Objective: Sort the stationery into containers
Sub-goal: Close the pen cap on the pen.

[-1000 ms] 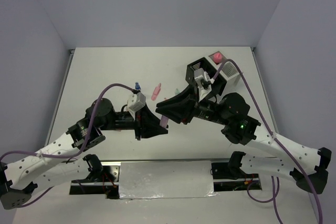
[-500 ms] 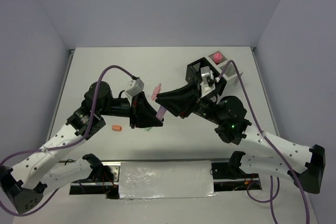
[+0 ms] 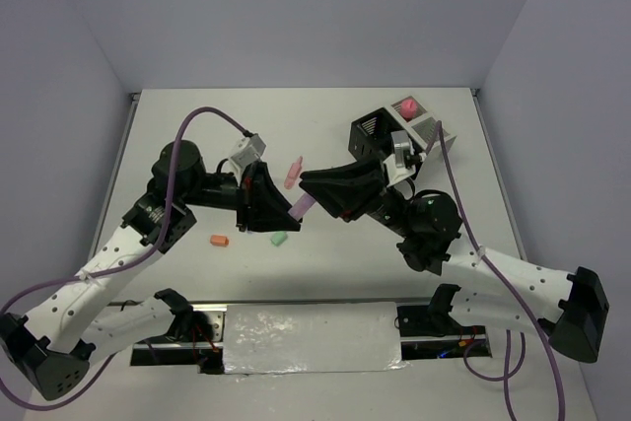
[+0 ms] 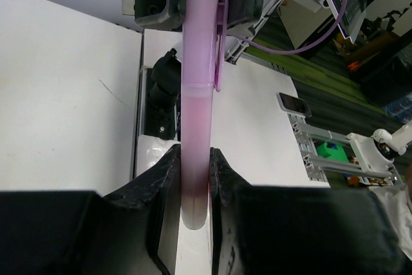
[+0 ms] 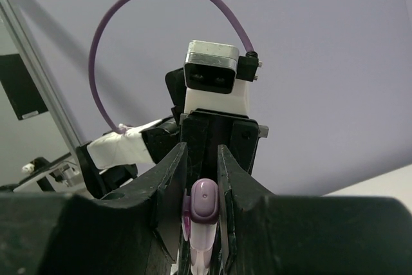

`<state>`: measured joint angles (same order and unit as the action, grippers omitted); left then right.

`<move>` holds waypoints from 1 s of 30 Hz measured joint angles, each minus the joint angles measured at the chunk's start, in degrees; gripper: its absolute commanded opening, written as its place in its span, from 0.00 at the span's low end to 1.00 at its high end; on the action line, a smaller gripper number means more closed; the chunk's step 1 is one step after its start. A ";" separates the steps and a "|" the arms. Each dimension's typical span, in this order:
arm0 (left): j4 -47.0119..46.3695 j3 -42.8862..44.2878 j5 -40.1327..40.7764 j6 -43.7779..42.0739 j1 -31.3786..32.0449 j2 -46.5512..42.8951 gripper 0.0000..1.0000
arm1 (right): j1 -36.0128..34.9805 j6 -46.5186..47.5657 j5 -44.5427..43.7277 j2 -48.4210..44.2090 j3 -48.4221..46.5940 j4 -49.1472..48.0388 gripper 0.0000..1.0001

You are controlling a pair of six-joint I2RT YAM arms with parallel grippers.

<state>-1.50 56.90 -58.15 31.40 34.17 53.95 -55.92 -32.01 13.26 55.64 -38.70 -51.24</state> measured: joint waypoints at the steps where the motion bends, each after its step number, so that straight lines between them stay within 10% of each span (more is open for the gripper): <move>1: 0.02 0.20 -0.31 0.17 -0.11 0.11 0.00 | 0.00 -0.39 -0.22 0.11 0.48 -1.25 0.00; 5: -0.20 0.44 -0.76 0.57 -0.39 0.46 0.00 | 0.02 -1.25 -1.07 0.37 1.42 -3.61 0.00; 8: -0.17 0.24 -0.15 0.20 -0.42 0.09 0.00 | 0.09 -1.60 -2.01 -0.68 1.18 -1.90 0.18; 11: -3.45 -3.56 2.38 -0.15 -0.39 -2.62 0.00 | 0.04 -1.27 -1.95 -2.91 -1.11 7.58 0.43; 17: -13.11 -11.58 10.56 -0.74 0.85 -8.70 0.00 | -1.07 1.31 0.96 -2.91 -6.25 29.79 0.51; 28: -16.11 -14.19 15.52 0.59 4.28 -10.95 0.00 | -1.03 4.28 5.66 -2.58 -10.88 35.87 0.02; 30: -15.50 -14.16 16.00 0.44 4.35 -11.10 0.24 | -0.92 4.39 5.84 -2.51 -10.82 35.69 0.00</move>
<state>-16.99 42.74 -42.15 31.83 38.52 42.85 -56.84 -27.62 19.09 53.12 -49.52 -15.55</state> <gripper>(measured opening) 0.294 0.271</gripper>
